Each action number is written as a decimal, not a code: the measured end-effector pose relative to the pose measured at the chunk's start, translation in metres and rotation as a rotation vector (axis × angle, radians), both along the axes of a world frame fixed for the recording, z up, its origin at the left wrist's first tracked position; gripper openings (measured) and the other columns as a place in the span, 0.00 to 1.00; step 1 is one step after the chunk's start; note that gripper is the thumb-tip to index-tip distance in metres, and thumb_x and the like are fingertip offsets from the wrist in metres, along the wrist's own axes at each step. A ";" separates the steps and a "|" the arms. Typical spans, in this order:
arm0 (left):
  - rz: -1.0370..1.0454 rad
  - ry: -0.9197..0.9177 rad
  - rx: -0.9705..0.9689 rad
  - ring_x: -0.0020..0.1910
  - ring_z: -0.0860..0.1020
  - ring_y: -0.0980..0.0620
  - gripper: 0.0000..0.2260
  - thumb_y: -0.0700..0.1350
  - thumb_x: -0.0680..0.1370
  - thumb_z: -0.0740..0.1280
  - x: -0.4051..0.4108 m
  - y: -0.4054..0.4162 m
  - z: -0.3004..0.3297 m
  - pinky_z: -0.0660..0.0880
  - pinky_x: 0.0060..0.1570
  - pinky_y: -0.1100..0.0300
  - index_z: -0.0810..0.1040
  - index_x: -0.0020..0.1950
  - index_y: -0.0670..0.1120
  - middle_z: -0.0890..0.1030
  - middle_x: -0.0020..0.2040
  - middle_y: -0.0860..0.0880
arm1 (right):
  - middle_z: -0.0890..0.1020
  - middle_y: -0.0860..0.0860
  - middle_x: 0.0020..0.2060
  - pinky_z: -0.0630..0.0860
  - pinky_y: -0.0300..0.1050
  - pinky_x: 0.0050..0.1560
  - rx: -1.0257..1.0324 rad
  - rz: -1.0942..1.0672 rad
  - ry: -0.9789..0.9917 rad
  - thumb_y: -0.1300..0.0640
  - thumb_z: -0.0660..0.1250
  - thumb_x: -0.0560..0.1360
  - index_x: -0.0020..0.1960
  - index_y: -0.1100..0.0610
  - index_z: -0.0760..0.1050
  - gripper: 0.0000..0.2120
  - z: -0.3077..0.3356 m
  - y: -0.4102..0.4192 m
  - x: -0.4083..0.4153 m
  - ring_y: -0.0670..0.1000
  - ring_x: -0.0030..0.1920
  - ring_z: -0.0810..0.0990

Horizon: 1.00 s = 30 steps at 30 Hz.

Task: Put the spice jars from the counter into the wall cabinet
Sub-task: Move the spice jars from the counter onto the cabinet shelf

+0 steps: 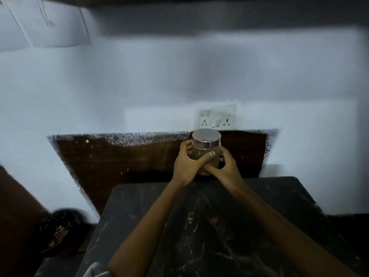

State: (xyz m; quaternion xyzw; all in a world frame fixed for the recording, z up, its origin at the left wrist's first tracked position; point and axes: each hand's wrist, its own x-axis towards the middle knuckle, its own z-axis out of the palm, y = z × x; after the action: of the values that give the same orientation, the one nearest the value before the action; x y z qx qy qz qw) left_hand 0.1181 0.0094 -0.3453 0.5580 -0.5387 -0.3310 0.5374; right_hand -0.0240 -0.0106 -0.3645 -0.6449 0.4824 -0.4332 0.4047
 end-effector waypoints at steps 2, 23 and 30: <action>0.004 0.025 -0.085 0.54 0.76 0.60 0.30 0.56 0.68 0.75 -0.014 0.000 0.041 0.73 0.51 0.65 0.67 0.66 0.53 0.76 0.55 0.59 | 0.70 0.49 0.67 0.69 0.59 0.66 -0.093 -0.036 -0.026 0.42 0.73 0.65 0.71 0.46 0.62 0.38 0.037 0.003 -0.007 0.52 0.67 0.68; -0.426 0.233 -0.348 0.57 0.80 0.54 0.18 0.60 0.80 0.53 -0.095 0.077 0.257 0.77 0.58 0.57 0.74 0.62 0.53 0.81 0.59 0.50 | 0.66 0.44 0.61 0.78 0.35 0.51 -0.743 -0.364 -0.407 0.50 0.76 0.65 0.69 0.49 0.60 0.38 0.234 0.099 -0.032 0.43 0.62 0.71; -0.433 0.432 -0.303 0.52 0.83 0.50 0.23 0.62 0.78 0.54 -0.094 0.076 0.261 0.81 0.47 0.58 0.76 0.62 0.50 0.84 0.55 0.48 | 0.64 0.43 0.61 0.72 0.31 0.55 -0.841 -0.258 -0.245 0.46 0.74 0.66 0.68 0.44 0.61 0.35 0.236 0.105 -0.047 0.41 0.61 0.70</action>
State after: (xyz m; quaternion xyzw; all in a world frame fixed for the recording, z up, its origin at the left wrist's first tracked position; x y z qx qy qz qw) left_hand 0.0240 0.0853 -0.0842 0.2615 -0.5616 -0.4642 0.6331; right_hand -0.0713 0.0947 -0.1283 -0.6318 0.2896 -0.7113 0.1044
